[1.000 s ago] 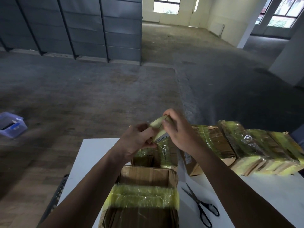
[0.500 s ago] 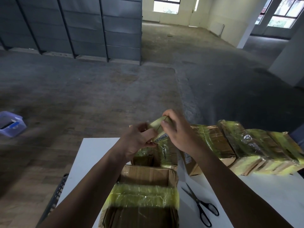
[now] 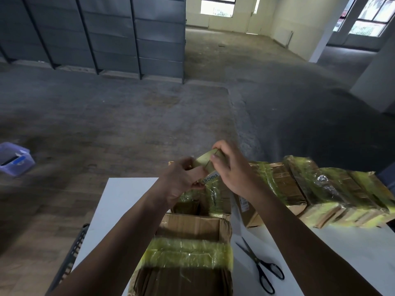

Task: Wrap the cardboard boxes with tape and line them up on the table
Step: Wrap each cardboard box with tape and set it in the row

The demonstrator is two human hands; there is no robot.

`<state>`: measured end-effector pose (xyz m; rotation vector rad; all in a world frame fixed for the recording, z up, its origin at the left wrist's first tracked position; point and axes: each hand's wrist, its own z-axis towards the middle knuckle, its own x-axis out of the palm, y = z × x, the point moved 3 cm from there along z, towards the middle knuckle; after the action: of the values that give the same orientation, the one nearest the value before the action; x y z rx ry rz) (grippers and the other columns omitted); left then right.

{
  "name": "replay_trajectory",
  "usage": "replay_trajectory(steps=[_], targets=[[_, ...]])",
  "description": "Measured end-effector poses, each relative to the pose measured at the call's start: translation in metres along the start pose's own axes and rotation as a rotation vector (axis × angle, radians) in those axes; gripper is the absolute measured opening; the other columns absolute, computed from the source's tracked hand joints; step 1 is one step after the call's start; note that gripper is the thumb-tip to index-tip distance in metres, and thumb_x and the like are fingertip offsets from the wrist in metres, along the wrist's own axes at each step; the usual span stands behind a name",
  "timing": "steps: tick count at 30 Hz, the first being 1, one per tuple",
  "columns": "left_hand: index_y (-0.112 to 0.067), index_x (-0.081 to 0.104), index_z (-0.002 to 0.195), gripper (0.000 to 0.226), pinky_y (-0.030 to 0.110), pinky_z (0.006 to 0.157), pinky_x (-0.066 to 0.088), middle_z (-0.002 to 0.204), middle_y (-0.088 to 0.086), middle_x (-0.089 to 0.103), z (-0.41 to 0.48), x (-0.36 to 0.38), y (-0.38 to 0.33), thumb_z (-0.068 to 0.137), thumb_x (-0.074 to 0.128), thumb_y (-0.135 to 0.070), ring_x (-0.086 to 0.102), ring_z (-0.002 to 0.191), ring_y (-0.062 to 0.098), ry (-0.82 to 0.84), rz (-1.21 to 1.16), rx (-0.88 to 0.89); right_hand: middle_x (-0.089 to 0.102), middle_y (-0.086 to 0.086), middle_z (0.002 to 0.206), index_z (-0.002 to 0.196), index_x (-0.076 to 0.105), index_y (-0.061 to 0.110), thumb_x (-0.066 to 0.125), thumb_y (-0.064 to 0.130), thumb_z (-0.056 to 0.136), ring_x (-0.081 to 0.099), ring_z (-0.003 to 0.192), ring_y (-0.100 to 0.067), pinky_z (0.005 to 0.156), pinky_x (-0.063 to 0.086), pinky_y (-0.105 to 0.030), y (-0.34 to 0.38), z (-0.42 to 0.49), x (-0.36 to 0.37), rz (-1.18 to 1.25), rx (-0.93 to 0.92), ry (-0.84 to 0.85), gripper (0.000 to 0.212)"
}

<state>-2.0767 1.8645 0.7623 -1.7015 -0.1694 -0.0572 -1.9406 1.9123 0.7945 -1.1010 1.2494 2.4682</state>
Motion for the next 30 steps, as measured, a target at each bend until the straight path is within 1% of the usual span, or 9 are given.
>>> replay_trajectory(steps=[3, 5, 8, 13, 15, 19, 23, 26, 30], targets=[[-0.006, 0.062, 0.087, 0.004, 0.025, 0.068, 0.055, 0.077, 0.003, 0.054, 0.0, -0.0017, 0.0019, 0.087, 0.063, -0.002, 0.061, 0.06, 0.001, 0.033, 0.013, 0.009, 0.048, -0.007, 0.097, 0.103, 0.053, 0.006, 0.052, 0.016, 0.097, 0.045, 0.087, -0.016, 0.072, 0.034, -0.021, -0.0026, 0.0006, 0.0009, -0.008, 0.012, 0.002, 0.012], [-0.006, 0.063, 0.091, 0.005, 0.025, 0.07, 0.055, 0.083, 0.006, 0.057, -0.0001, -0.0023, 0.0037, 0.088, 0.062, -0.002, 0.063, 0.064, 0.002, 0.054, 0.021, 0.011, 0.047, -0.005, 0.096, 0.102, 0.052, 0.009, 0.05, 0.017, 0.098, 0.044, 0.084, -0.013, 0.069, 0.033, -0.015, -0.0047, 0.0009, 0.0011, 0.015, 0.034, 0.002, 0.009], [-0.006, 0.063, 0.09, 0.004, 0.026, 0.069, 0.055, 0.083, 0.007, 0.056, 0.0003, -0.0024, 0.0045, 0.087, 0.066, -0.006, 0.062, 0.064, 0.005, 0.038, 0.004, 0.022, 0.046, -0.004, 0.096, 0.099, 0.048, 0.016, 0.049, 0.019, 0.099, 0.043, 0.081, -0.008, 0.067, 0.032, -0.009, -0.0068, 0.0018, 0.0013, 0.026, 0.047, -0.006, 0.003], [-0.004, 0.061, 0.093, 0.015, 0.028, 0.073, 0.054, 0.094, 0.015, 0.06, 0.0013, -0.0003, 0.0035, 0.084, 0.071, -0.009, 0.062, 0.075, 0.016, 0.0, 0.036, -0.009, 0.047, -0.004, 0.096, 0.1, 0.05, 0.014, 0.049, 0.02, 0.098, 0.045, 0.083, -0.013, 0.068, 0.033, -0.014, -0.0078, 0.0017, 0.0032, 0.015, 0.044, -0.001, 0.005], [-0.004, 0.06, 0.094, 0.012, 0.026, 0.071, 0.055, 0.095, 0.016, 0.058, 0.0012, 0.0007, 0.0027, 0.085, 0.068, -0.006, 0.061, 0.074, 0.014, -0.008, 0.045, -0.012, 0.048, -0.005, 0.097, 0.101, 0.051, 0.012, 0.049, 0.019, 0.098, 0.045, 0.084, -0.013, 0.068, 0.032, -0.012, -0.0077, 0.0022, 0.0033, 0.01, 0.042, -0.002, 0.007], [-0.004, 0.061, 0.092, 0.007, 0.023, 0.067, 0.055, 0.085, 0.009, 0.056, 0.0006, 0.0017, 0.0016, 0.086, 0.064, -0.003, 0.061, 0.061, 0.002, 0.007, 0.05, -0.002, 0.046, -0.002, 0.095, 0.099, 0.048, 0.016, 0.049, 0.019, 0.099, 0.043, 0.083, -0.011, 0.067, 0.031, -0.01, -0.0084, 0.0021, 0.0019, 0.029, 0.054, -0.005, 0.002], [-0.006, 0.061, 0.093, 0.006, 0.026, 0.072, 0.057, 0.085, 0.008, 0.057, 0.0, 0.0019, 0.0012, 0.087, 0.064, -0.005, 0.063, 0.068, 0.006, 0.016, 0.02, 0.007, 0.047, -0.002, 0.096, 0.102, 0.052, 0.011, 0.049, 0.019, 0.098, 0.044, 0.085, -0.012, 0.069, 0.033, -0.014, -0.0078, 0.002, 0.0009, 0.012, 0.046, -0.022, 0.009], [-0.005, 0.06, 0.098, 0.016, 0.031, 0.08, 0.057, 0.099, 0.014, 0.06, 0.0006, 0.0017, 0.0017, 0.085, 0.069, -0.01, 0.063, 0.085, 0.017, 0.024, 0.027, -0.012, 0.046, -0.001, 0.097, 0.102, 0.052, 0.01, 0.05, 0.019, 0.098, 0.043, 0.087, -0.012, 0.072, 0.033, -0.015, -0.0066, 0.0027, 0.0019, -0.013, 0.028, -0.023, 0.01], [-0.006, 0.06, 0.096, 0.014, 0.031, 0.079, 0.056, 0.1, 0.014, 0.06, -0.0002, 0.0016, 0.001, 0.085, 0.069, -0.008, 0.061, 0.084, 0.019, 0.004, 0.049, -0.021, 0.045, -0.001, 0.097, 0.104, 0.053, 0.007, 0.051, 0.017, 0.098, 0.042, 0.086, -0.011, 0.07, 0.031, -0.012, -0.007, 0.0027, 0.0035, -0.018, 0.027, -0.023, 0.012]])
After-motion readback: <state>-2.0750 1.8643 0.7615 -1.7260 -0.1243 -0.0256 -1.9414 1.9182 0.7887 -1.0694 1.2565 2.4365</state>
